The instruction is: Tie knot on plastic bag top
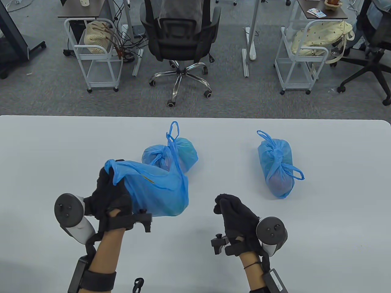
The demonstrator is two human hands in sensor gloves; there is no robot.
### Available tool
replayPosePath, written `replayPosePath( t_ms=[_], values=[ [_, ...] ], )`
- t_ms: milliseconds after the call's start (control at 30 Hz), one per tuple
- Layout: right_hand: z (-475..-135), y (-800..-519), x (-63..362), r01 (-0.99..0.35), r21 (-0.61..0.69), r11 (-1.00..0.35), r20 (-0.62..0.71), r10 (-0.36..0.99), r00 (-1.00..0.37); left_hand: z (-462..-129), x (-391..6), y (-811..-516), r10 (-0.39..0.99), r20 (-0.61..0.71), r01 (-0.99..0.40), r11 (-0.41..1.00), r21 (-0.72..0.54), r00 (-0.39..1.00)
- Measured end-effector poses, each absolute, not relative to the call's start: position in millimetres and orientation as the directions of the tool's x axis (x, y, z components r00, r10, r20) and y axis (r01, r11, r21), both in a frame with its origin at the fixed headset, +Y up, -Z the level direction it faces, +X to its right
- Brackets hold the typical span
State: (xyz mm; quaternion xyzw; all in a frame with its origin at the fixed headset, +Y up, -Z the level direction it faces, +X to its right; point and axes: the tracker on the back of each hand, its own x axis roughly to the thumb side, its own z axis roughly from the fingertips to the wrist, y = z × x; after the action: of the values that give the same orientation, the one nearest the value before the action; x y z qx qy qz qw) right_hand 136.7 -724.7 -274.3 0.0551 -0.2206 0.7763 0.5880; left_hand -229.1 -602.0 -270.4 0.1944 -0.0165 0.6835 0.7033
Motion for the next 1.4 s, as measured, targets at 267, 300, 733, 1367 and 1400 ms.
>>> replayPosePath(
  t_ms=[267, 300, 733, 1367, 1400],
  values=[
    [-283.6, -742.9, 157.7, -0.968, -0.225, -0.110, 0.253, 0.953, -0.167, -278.5, -187.6, -657.3, 0.965, 0.235, -0.981, -0.148, 0.125, -0.116],
    [-285.2, -744.8, 157.7, -0.973, -0.197, -0.122, 0.243, 0.955, -0.169, -280.1, -185.4, -662.7, 0.964, 0.225, -0.979, -0.170, 0.114, -0.142],
    [-299.1, -757.2, 136.3, -0.955, 0.221, -0.199, 0.140, 0.975, -0.171, -302.8, -175.1, -757.9, 0.942, 0.072, -0.943, -0.331, 0.031, -0.328],
    [-321.9, -758.5, 120.3, -0.992, 0.083, 0.094, 0.087, 0.991, 0.101, -298.9, -183.8, -751.1, 0.997, -0.037, -0.997, -0.069, 0.039, -0.070],
    [-321.3, -757.9, 123.5, -0.989, 0.072, 0.130, 0.090, 0.987, 0.136, -299.7, -185.8, -751.0, 0.997, -0.053, -0.998, -0.061, 0.032, -0.063]
  ],
)
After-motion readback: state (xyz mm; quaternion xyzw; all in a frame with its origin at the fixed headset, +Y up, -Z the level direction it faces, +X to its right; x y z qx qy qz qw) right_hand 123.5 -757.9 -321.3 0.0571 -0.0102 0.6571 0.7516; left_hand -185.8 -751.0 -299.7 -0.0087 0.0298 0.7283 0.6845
